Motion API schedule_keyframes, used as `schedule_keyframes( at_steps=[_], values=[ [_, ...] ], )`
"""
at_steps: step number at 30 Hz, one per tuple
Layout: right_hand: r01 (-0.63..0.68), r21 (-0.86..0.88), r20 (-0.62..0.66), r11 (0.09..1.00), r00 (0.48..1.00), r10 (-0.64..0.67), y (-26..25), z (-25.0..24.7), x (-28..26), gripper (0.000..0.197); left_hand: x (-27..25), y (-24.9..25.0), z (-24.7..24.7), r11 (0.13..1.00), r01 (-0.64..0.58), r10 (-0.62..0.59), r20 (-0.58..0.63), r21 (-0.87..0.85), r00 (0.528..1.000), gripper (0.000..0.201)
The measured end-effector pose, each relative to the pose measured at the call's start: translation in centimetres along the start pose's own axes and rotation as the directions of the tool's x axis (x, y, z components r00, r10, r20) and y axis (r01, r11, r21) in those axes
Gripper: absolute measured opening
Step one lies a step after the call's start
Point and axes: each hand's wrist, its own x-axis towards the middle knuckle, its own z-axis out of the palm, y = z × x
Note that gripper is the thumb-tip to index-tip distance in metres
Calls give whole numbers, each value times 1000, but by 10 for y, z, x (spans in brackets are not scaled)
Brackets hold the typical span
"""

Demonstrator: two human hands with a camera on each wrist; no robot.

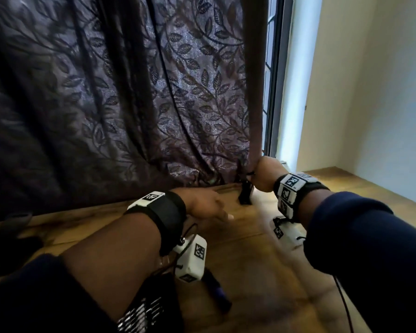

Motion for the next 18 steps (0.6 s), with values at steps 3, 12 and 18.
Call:
schedule_keyframes(
  at_steps=[3,12,18],
  values=[
    [98,222,-33,970,995,-93,-24,-32,-32,19,-39,-16,3,965,-33,-12,-171,-260,985,80],
    [67,883,146,464,901,-408,-120,-59,-165,8,-179,-50,56,596,-376,-67,-511,-709,857,113],
    [-128,985,165,114,889,-426,-141,-26,-192,14,-223,-70,75,469,-542,39,-597,-697,801,130]
  ],
)
